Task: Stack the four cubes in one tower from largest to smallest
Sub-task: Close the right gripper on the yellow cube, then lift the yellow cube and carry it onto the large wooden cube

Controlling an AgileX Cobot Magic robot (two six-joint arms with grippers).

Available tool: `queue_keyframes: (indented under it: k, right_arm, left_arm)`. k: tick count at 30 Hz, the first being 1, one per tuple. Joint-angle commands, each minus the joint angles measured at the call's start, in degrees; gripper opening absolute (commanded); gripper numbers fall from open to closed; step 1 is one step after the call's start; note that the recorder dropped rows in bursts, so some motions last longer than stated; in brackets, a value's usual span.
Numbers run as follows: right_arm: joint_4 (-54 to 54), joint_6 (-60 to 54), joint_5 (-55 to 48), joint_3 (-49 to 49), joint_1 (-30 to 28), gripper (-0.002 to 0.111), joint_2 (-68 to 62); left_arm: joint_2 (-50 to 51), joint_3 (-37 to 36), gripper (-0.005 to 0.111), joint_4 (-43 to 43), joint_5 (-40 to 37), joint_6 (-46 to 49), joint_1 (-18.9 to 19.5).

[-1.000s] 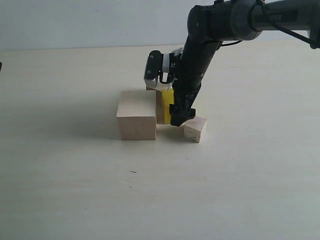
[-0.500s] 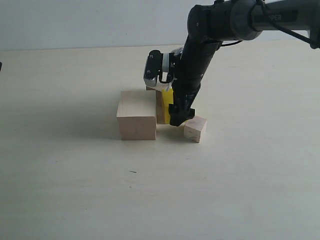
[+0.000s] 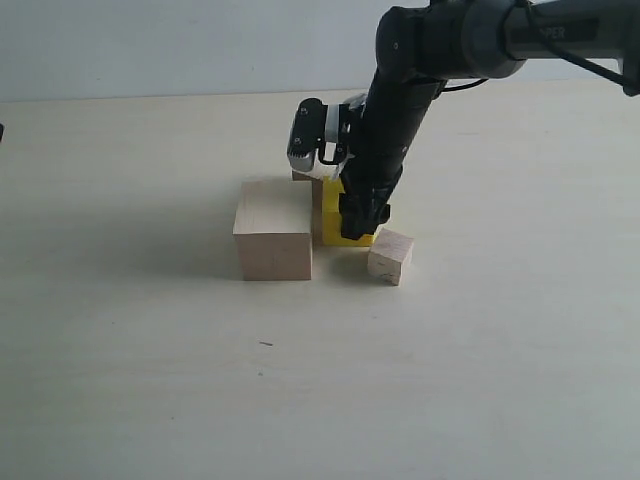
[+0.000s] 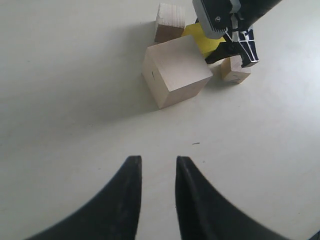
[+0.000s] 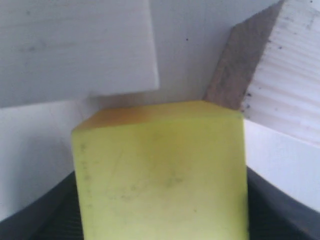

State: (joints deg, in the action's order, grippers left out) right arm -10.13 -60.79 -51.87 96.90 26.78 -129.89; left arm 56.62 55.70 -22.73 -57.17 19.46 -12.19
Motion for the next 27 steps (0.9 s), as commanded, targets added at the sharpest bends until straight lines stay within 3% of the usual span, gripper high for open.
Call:
queue_keyframes:
  k: [1,5,13,27]
  right_arm:
    - [2.47,-0.01,-2.41,-0.01,-0.21,0.019,-0.03]
    - [3.53,0.46,-4.61,-0.01,-0.21,0.000,-0.03]
    - [6.08,8.76,-5.02,0.09,-0.21,0.000,0.09]
    - [6.97,10.08,-7.59,2.69,-0.21,0.000,10.17]
  left_arm:
    - [-0.21,-0.13,0.026,-0.34,0.24,0.19,0.19]
    - [-0.21,-0.13,0.026,-0.34,0.24,0.19,0.19]
    - [-0.21,-0.13,0.026,-0.34,0.36,0.20,0.19]
    - [-0.21,-0.13,0.026,-0.34,0.36,0.30,0.19]
